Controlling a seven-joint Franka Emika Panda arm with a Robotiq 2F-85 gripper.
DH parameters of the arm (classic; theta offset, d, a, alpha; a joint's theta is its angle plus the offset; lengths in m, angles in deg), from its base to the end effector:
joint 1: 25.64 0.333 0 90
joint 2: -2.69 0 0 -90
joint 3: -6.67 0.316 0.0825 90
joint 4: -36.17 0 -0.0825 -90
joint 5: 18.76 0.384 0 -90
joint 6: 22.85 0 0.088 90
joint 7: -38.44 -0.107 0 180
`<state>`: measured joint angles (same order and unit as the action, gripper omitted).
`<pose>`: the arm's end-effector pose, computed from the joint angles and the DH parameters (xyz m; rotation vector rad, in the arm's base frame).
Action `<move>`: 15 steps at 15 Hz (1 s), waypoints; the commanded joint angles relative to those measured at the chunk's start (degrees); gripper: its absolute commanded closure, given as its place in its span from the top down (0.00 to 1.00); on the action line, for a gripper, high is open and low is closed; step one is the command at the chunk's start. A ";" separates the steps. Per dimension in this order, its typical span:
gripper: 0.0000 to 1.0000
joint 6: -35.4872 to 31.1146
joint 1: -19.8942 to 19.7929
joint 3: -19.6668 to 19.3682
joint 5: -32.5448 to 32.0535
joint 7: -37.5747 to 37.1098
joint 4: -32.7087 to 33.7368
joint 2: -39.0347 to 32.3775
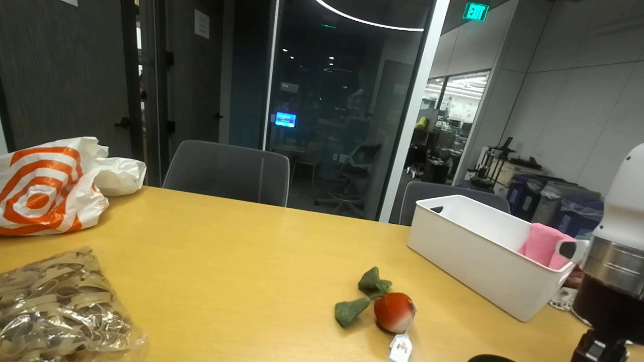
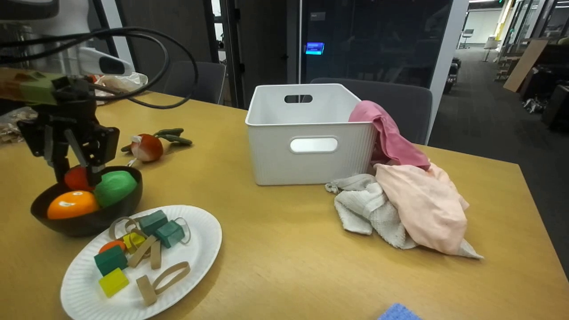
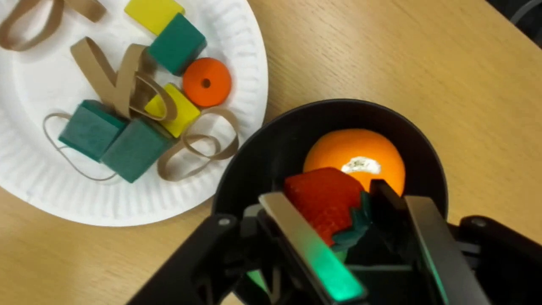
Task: Put the orange, the apple and the strawberry in the black bowl
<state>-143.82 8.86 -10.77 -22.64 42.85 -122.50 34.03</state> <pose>0.3206 0.1064 0.3548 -2.9688 -0.7044 0.2145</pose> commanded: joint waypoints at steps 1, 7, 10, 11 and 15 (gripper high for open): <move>0.77 -1.94 -7.08 8.90 6.14 7.00 0.82 -4.48; 1.00 -4.43 -15.82 16.60 6.86 7.03 0.78 -6.48; 1.00 -2.44 -19.29 17.70 6.44 6.08 0.59 -3.66; 1.00 -1.01 -20.09 17.44 6.75 6.76 0.81 -2.62; 1.00 5.05 -22.56 16.11 7.42 8.70 2.18 0.95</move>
<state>-143.61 -11.71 5.52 -16.89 49.20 -121.37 30.97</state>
